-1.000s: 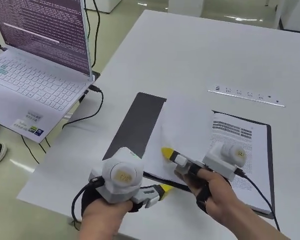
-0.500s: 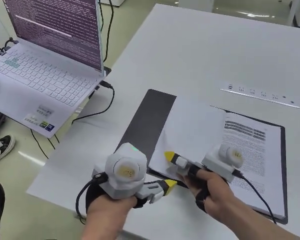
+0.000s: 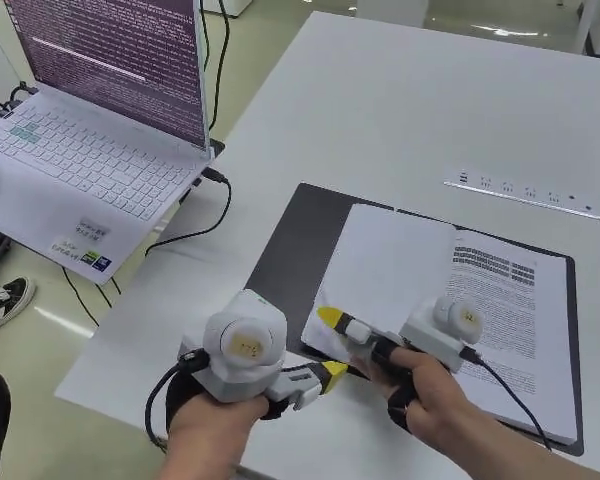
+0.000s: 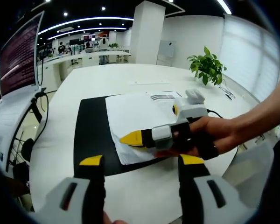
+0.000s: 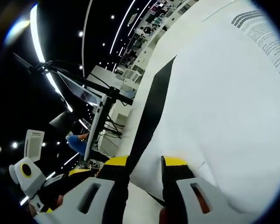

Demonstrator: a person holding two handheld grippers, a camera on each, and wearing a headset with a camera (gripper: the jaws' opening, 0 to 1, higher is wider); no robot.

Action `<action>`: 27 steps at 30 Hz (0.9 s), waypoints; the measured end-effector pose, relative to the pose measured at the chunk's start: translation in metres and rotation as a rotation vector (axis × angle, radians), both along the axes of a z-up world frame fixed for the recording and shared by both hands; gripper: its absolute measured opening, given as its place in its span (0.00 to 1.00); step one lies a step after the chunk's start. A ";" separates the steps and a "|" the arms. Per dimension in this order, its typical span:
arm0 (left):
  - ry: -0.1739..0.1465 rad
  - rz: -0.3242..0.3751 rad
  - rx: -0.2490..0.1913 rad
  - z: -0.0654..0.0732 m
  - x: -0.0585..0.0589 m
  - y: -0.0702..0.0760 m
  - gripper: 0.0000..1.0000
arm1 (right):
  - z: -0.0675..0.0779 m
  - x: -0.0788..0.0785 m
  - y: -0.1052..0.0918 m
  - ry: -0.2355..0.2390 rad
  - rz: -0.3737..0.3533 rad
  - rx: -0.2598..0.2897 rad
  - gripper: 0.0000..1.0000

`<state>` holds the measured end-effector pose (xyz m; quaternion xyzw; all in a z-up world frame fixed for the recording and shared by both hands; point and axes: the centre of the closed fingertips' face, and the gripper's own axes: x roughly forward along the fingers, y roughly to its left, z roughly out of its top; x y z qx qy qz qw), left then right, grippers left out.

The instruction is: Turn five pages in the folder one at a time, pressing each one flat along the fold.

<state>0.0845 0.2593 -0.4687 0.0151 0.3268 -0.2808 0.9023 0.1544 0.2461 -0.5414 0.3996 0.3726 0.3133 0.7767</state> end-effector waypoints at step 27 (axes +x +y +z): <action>0.014 -0.067 -0.031 -0.016 0.039 0.000 0.25 | 0.049 -0.008 -0.077 -0.134 -0.203 -0.031 0.32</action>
